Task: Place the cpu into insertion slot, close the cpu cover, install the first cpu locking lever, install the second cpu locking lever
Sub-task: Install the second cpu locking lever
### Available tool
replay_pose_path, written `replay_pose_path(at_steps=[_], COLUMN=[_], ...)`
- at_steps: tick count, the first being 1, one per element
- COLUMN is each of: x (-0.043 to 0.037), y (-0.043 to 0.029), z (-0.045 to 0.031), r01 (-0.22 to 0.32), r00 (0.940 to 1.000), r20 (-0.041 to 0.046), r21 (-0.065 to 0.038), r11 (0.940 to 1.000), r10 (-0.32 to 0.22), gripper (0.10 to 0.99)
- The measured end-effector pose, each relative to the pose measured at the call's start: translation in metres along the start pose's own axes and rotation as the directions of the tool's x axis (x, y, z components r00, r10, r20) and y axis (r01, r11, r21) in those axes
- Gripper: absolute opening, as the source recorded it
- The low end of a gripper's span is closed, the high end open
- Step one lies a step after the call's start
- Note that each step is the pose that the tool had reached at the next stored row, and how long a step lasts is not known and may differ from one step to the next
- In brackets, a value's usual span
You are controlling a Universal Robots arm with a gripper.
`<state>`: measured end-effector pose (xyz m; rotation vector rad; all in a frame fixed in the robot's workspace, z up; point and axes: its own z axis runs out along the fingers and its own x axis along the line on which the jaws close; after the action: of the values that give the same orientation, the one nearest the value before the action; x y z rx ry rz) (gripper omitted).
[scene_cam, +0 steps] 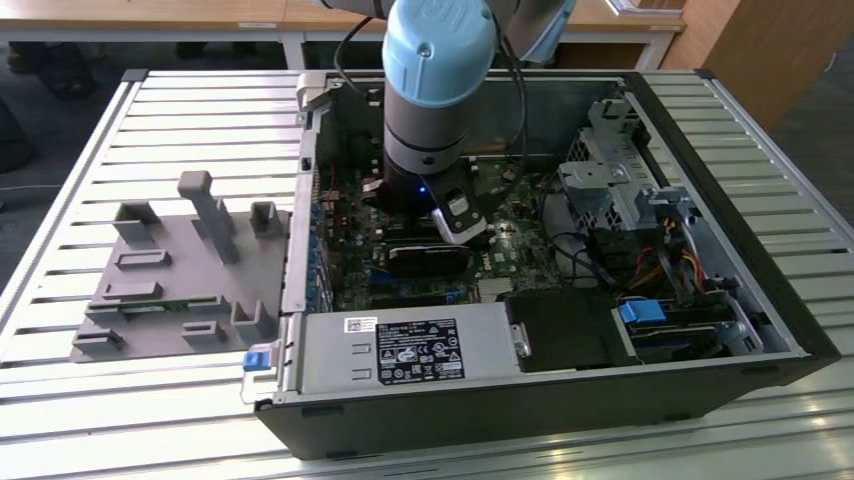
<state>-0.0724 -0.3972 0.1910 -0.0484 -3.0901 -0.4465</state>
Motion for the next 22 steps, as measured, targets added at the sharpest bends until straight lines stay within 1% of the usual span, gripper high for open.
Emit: replay_pose_path(at_steps=[3,9,11,16,22], x=[0.0011,0.0015,0.0017,0.0021,0.0024], y=[-0.0004,-0.0006,-0.0003,0.0012,0.0047], z=[0.0012,0.0018,0.0007,-0.0045,-0.0162], r01=[0.0,0.0,0.0,0.0,0.0], r00=[1.0,1.0,1.0,1.0,1.0], r20=[-0.0001,0.0001,0.0003,0.0004,0.0004], r21=[-0.005,-0.005,-0.005,-0.007,-0.01], r11=[1.0,1.0,1.0,1.0,1.0], r10=[0.0,0.0,0.0,0.0,0.0], gripper=[0.106,0.106,0.106,0.106,0.106])
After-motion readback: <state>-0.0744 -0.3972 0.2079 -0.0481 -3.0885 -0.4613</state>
